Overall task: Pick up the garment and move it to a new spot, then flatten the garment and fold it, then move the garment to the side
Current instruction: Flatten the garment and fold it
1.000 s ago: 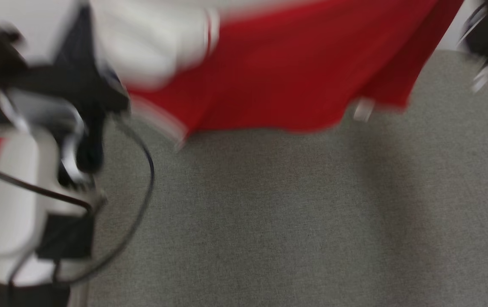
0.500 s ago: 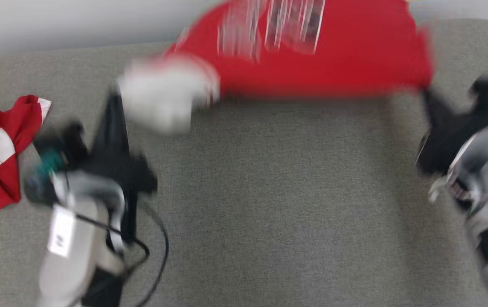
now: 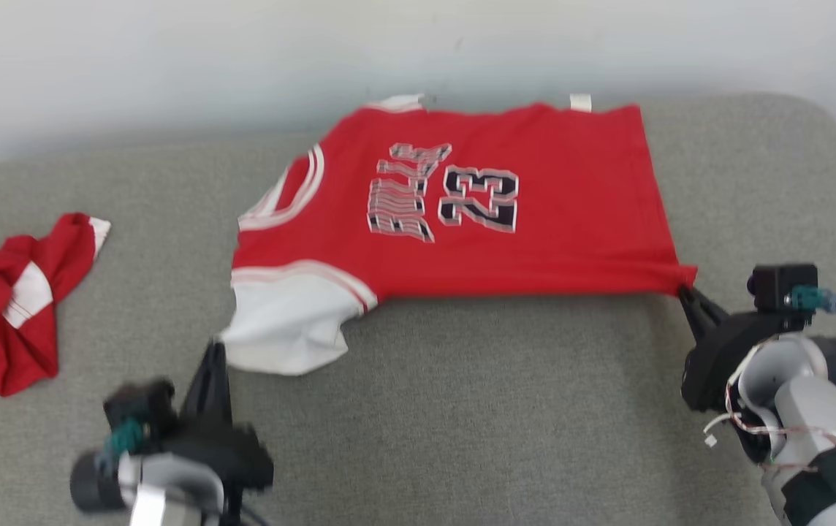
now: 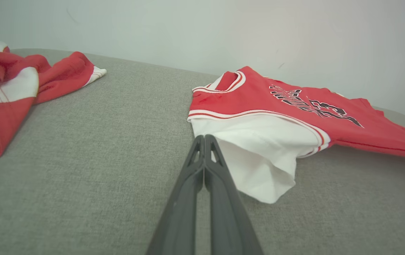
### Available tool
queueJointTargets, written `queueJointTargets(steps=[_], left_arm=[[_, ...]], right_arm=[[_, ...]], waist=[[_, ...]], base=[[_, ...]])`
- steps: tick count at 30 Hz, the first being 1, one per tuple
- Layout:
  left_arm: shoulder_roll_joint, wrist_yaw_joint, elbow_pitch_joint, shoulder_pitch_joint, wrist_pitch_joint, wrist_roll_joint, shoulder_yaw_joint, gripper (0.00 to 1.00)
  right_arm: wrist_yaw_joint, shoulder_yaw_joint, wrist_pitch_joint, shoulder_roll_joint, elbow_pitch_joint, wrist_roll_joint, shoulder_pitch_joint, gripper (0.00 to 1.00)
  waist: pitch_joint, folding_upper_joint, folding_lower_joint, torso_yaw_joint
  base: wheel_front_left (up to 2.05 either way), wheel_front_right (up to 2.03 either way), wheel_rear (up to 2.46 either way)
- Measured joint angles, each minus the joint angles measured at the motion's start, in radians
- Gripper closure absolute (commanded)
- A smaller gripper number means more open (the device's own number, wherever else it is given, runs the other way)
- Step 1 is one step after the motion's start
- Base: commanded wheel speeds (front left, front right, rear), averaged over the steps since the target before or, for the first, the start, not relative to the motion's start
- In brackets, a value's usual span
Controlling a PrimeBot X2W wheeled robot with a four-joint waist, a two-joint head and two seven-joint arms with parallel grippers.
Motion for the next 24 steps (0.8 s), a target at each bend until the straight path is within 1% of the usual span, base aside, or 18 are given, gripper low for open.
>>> queueJointTargets(steps=[5,9,15,22,24], left_arm=[[-0.001,-0.007,-0.022,0.136,-0.008,-0.031,-0.003,1.00],[-0.001,-0.009,-0.051,0.238,-0.012,-0.052,-0.014,1.00],[-0.001,-0.009,-0.105,0.379,-0.012,-0.073,-0.020,1.00],[0.000,-0.007,-0.169,0.464,-0.012,-0.095,-0.020,1.00],[0.000,-0.007,-0.179,0.472,-0.007,-0.099,-0.019,1.00]], right_arm=[[0.003,0.007,-0.007,-0.004,0.013,0.000,0.072,1.00],[0.002,0.019,0.000,-0.025,0.022,-0.009,0.153,1.00],[-0.049,0.023,0.050,-0.037,0.015,-0.035,0.273,1.00],[-0.114,0.019,0.090,-0.036,-0.062,-0.043,0.366,1.00],[-0.139,0.009,0.091,-0.029,-0.091,-0.043,0.397,1.00]], waist=[[-0.067,0.0000,0.0000,0.003],[-0.122,0.0000,-0.0001,0.013],[-0.193,-0.0001,-0.0001,0.037],[-0.242,-0.0001,0.0000,0.063],[-0.249,-0.0001,0.0000,0.065]], base=[[0.00,0.00,0.00],[0.00,0.00,0.00],[0.00,0.00,0.00],[0.00,0.00,0.00],[0.00,0.00,0.00]])
